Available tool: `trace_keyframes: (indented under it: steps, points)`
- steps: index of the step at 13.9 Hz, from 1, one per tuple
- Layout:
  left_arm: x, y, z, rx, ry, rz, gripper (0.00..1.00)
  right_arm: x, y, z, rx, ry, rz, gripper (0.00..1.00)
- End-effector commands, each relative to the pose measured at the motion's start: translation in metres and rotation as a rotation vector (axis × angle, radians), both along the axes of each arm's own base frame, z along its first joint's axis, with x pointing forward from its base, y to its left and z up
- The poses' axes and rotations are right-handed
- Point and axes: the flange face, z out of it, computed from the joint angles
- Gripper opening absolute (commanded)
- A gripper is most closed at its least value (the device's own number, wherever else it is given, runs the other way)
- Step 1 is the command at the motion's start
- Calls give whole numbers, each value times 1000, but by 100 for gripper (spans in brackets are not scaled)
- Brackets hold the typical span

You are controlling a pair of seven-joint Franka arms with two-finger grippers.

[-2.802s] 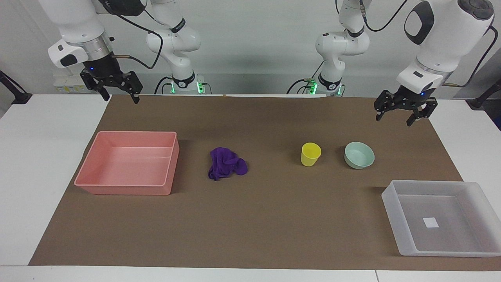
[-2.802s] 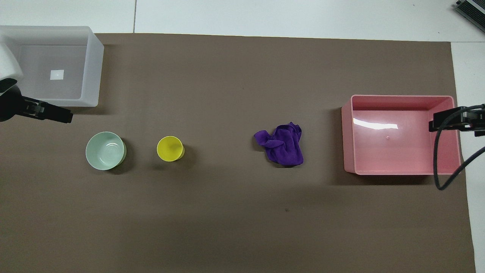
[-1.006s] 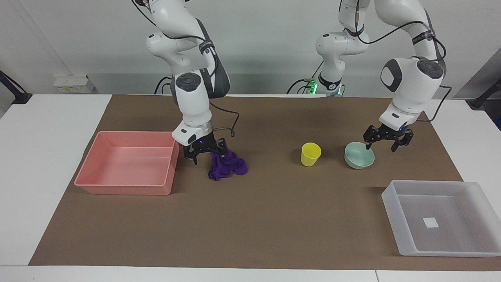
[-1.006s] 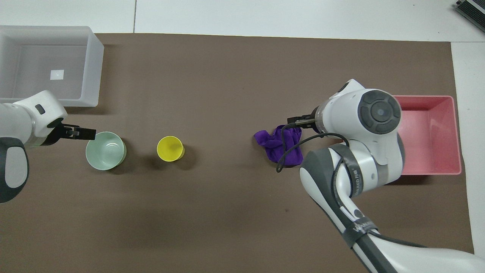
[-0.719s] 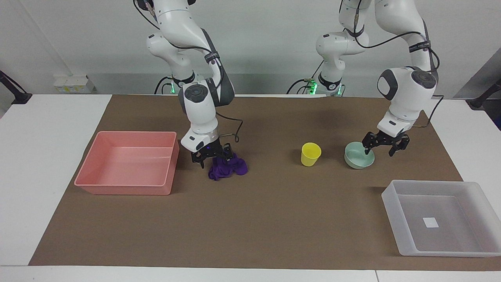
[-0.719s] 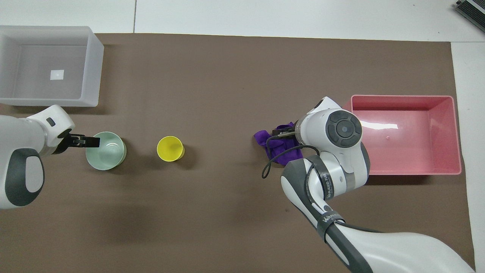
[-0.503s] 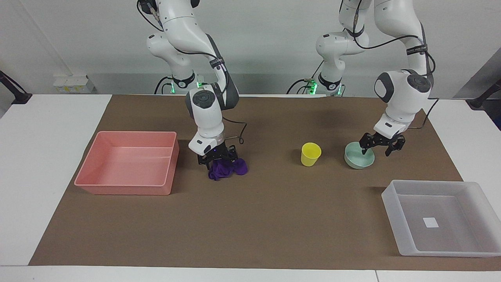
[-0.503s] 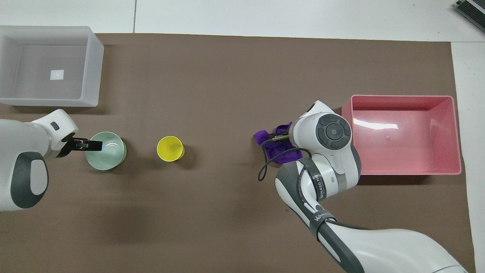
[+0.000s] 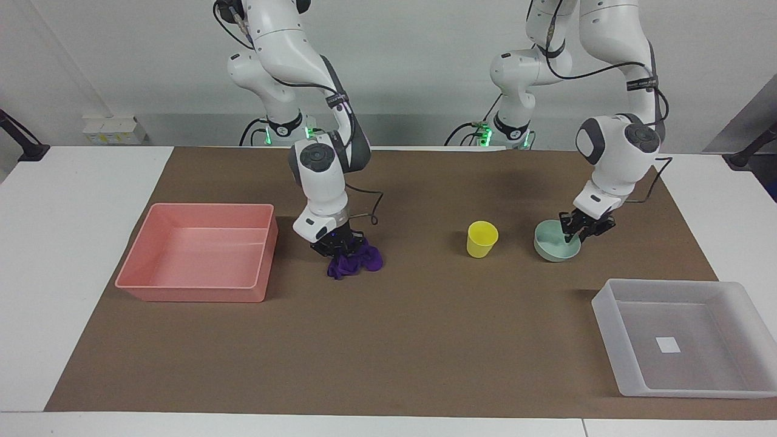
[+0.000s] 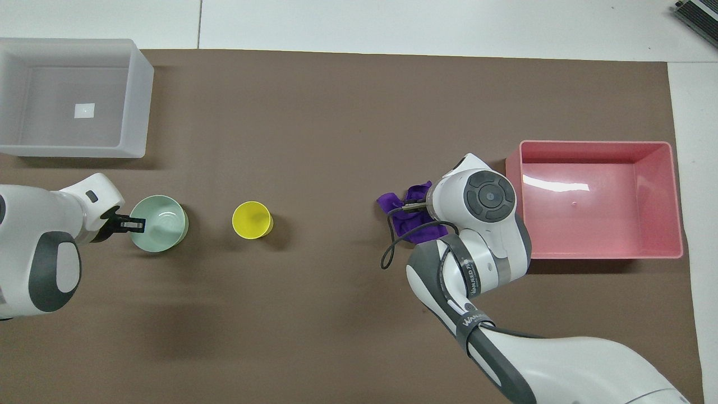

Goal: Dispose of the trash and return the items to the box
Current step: 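Carry the cloth into the pink bin while the left gripper lifts the bowl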

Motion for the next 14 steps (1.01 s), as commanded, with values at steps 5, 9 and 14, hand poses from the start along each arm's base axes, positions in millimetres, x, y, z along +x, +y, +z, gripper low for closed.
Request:
trace_keyframes:
  steps: [5,9,14]
  points:
    - [21,7,43,-5,-20,0,0,-1,-16,105,26,24,-49,0]
    - [53,8,105,-7,-70,0,0,15,-65,199,30,38,-122,0]
    - [109,20,142,-11,-170,21,0,25,-176,251,-64,-18,-149,0]
